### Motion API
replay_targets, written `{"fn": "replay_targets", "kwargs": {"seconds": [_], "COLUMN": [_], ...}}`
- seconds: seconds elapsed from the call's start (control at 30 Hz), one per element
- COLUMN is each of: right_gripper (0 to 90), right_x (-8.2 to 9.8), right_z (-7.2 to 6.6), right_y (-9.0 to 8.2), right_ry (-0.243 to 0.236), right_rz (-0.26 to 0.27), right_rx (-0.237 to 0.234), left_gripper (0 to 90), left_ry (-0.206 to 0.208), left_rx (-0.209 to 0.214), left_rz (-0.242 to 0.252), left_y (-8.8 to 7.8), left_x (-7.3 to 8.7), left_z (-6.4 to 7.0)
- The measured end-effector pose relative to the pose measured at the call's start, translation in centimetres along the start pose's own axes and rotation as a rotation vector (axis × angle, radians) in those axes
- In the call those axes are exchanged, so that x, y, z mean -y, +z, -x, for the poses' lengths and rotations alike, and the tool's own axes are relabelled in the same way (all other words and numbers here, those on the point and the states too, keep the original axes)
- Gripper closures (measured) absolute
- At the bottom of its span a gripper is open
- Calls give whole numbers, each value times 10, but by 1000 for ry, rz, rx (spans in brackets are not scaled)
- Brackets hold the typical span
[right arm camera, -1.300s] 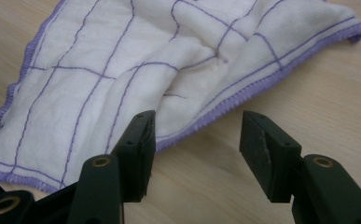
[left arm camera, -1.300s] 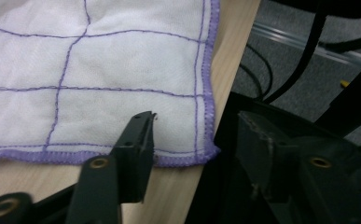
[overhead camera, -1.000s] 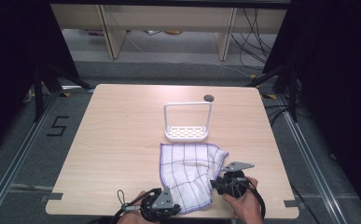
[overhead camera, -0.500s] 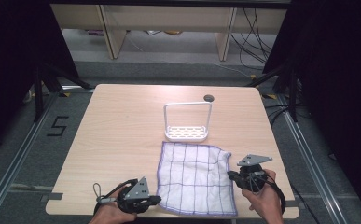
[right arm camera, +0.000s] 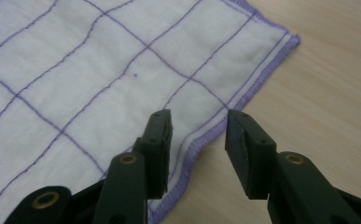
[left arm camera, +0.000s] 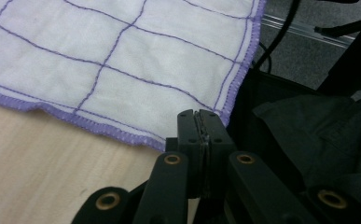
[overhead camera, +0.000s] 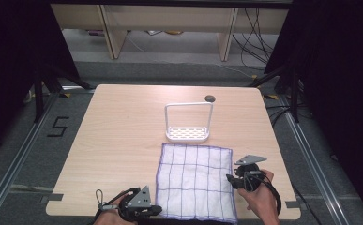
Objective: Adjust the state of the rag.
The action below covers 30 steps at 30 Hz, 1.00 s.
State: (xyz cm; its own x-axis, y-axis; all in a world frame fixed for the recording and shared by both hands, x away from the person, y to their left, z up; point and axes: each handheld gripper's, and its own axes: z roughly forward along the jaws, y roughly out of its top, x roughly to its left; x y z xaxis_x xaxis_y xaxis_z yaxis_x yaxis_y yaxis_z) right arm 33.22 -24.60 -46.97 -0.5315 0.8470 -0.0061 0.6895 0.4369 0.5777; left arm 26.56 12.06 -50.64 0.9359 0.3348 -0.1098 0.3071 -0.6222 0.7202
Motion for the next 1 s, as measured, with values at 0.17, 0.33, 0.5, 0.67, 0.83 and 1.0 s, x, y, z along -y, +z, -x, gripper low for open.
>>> {"fn": "replay_targets", "kwargs": {"seconds": [0.17,0.33,0.5,0.67,0.83,1.0], "right_gripper": [681,722,668,621,583,570], "right_x": [1,-7,-11,-19,-31,-44], "right_z": [1,0,0,12,26,39], "right_y": [25,31,27,8,3,11], "right_ry": [-31,-44,-42,-8,33,29], "right_rz": [-49,-39,-38,32,74,88], "right_rx": [-13,-15,-3,23,24,22], "left_gripper": [873,856,616,435,404,399], "left_ry": [-3,-15,-91,-166,-203,-280], "left_rx": [9,12,22,-97,-191,-239], "left_rz": [-9,8,32,118,132,150], "left_y": [-1,-1,-8,-25,-30,-23], "left_x": [3,4,2,-8,-22,-33], "left_z": [2,1,-1,-31,-73,-110]}}
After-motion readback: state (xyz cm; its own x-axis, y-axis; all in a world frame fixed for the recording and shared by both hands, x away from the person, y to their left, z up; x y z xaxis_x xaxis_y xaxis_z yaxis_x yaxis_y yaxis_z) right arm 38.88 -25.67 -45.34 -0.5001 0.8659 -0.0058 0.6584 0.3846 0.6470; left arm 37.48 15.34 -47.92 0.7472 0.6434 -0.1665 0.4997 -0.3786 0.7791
